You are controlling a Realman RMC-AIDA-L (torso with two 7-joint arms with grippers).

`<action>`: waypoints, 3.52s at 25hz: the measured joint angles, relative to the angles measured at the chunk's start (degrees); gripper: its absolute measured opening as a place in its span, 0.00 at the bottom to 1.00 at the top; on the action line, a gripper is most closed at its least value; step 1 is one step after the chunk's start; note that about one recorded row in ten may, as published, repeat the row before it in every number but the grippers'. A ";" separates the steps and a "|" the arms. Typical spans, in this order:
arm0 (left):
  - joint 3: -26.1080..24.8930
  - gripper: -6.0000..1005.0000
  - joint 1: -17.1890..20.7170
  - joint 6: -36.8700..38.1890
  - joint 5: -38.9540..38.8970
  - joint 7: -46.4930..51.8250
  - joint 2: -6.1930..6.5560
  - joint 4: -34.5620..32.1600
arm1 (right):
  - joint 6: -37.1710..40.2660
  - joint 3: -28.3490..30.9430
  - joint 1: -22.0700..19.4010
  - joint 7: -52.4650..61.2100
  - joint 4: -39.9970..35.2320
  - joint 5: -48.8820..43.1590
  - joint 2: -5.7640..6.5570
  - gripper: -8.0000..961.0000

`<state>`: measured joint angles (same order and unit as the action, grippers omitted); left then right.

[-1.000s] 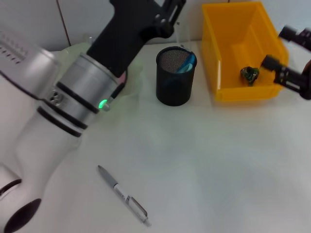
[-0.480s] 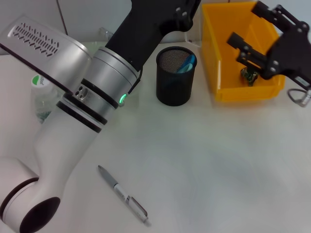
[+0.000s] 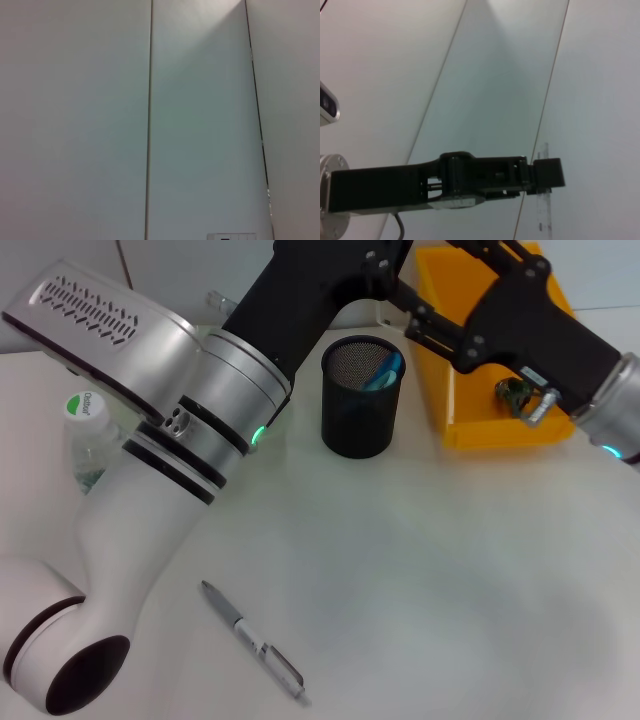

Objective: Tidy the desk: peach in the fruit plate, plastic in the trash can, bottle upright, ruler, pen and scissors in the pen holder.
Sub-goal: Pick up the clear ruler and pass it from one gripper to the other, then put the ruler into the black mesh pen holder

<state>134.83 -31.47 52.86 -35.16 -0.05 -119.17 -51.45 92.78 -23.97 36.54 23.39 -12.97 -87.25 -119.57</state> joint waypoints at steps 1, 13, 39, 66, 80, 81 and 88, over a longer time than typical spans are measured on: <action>0.00 0.39 -0.04 -0.05 -0.04 -0.01 0.00 0.02 | -0.23 -0.02 0.35 -0.51 0.44 0.18 0.00 0.75; 0.00 0.39 -0.10 -0.71 0.11 -0.33 0.00 0.08 | -2.15 -0.03 2.68 -4.68 4.33 1.24 -0.05 0.70; 0.79 0.39 0.16 -0.37 0.35 -1.62 -0.01 0.02 | -1.47 -0.23 2.84 -5.91 5.25 2.82 -0.14 0.14; 1.16 0.66 -0.33 -0.10 0.77 -1.35 0.00 0.07 | -1.32 -0.33 2.68 -3.83 5.09 2.92 0.04 0.02; -11.13 0.85 12.82 -6.39 36.90 31.27 3.24 -9.91 | -14.41 0.31 8.57 -3.77 9.83 5.87 -0.14 0.03; -12.55 0.85 13.96 -7.20 41.19 35.05 3.58 -11.04 | -15.40 0.52 9.03 -3.77 10.69 5.92 -0.14 0.03; -23.10 0.85 20.30 -5.67 64.65 57.17 4.58 -15.90 | -21.79 3.77 10.83 -3.79 14.44 5.99 -0.23 0.03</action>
<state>111.73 -11.17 47.20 29.49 57.11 -114.59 -67.34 70.99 -20.20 47.37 19.60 1.47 -81.27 -119.80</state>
